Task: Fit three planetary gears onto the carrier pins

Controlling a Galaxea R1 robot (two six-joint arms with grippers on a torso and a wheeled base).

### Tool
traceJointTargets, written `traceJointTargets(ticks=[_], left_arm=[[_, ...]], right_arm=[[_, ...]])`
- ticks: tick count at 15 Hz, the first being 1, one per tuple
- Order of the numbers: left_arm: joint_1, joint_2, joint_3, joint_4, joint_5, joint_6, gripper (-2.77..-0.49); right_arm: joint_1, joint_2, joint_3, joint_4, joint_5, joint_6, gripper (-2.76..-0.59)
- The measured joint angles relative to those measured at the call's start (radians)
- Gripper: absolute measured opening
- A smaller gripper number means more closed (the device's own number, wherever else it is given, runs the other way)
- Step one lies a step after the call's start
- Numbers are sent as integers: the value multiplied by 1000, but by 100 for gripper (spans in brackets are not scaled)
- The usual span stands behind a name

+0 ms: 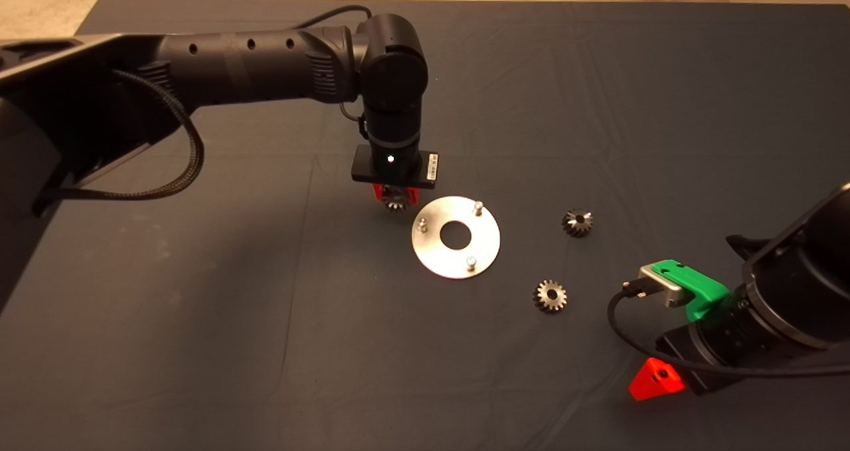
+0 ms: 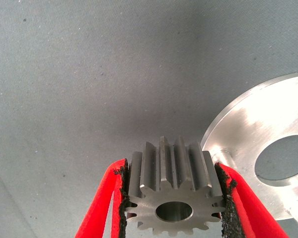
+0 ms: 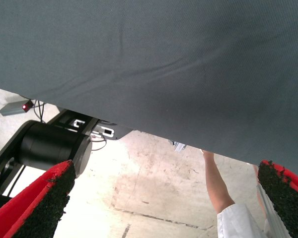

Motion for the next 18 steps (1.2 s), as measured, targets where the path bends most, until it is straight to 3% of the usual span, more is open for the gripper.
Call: traceJointTargets(ticks=[8,13,18], left_arm=[[0,14,0,-26,0,33,-235],[0,17,0,-63,0,85,-235],[0,53,0,-83,0,128,-235]], right_arm=[[0,0,0,0,0,0,-62],[0,0,0,0,0,0,-62],[0,2,0,0,0,0,-62]])
